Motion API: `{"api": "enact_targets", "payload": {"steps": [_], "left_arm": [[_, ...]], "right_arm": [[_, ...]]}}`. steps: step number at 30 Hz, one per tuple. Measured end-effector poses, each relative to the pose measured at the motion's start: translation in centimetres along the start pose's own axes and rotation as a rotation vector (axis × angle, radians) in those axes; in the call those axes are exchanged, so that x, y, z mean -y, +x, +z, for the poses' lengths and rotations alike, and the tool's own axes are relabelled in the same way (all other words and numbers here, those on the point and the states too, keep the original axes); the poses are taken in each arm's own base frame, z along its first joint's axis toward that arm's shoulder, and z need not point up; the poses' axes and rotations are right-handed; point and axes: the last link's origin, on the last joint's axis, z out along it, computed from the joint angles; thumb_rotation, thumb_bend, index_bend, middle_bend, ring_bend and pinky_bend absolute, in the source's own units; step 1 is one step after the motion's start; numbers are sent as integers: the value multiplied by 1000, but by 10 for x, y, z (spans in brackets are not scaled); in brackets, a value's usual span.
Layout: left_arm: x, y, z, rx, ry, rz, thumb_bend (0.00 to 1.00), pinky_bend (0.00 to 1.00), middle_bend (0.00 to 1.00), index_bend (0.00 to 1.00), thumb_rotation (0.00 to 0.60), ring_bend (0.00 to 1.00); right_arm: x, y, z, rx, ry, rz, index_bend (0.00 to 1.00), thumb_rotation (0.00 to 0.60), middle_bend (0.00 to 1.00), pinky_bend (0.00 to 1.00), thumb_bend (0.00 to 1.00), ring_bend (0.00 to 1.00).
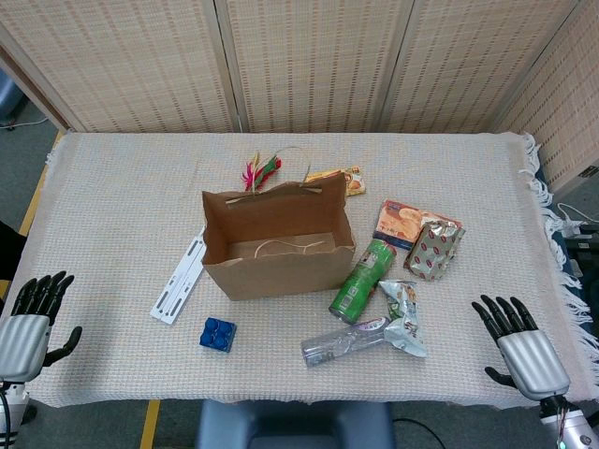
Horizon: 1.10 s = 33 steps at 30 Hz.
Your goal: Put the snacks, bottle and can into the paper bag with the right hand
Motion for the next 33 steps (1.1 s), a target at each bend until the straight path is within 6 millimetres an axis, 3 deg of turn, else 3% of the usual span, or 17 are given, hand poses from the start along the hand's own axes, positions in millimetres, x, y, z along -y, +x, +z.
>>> {"api": "enact_targets", "payload": {"steps": [7, 24, 25, 26, 27, 29, 31, 33], "left_arm": [[0, 0, -1, -2, 0, -2, 371, 0, 0, 0, 600, 0], [1, 0, 0, 4, -7, -4, 371, 0, 0, 0, 600, 0], [1, 0, 1, 4, -7, -4, 371, 0, 0, 0, 600, 0], [1, 0, 1, 5, -7, -4, 371, 0, 0, 0, 600, 0], [1, 0, 1, 5, -7, -4, 371, 0, 0, 0, 600, 0], [1, 0, 1, 6, -7, -5, 372, 0, 0, 0, 600, 0], [1, 0, 1, 7, -7, -5, 371, 0, 0, 0, 600, 0], [0, 0, 2, 7, -7, -5, 371, 0, 0, 0, 600, 0]], "right_arm": [[19, -9, 17, 66, 66, -36, 0, 600, 0, 0, 0, 0], [100, -46, 89, 100, 156, -178, 1, 600, 1, 8, 6, 0], [103, -47, 92, 92, 155, -181, 46, 600, 33, 60, 32, 28], [106, -49, 95, 77, 152, -188, 156, 600, 108, 163, 74, 101], [107, -49, 97, 61, 149, -194, 291, 600, 204, 290, 120, 198], [109, -49, 101, 11, 147, -213, 630, 600, 458, 599, 209, 483], [110, -46, 103, -37, 151, -223, 794, 600, 591, 751, 255, 646], [110, -40, 102, -92, 158, -218, 864, 600, 648, 804, 278, 710]]}}
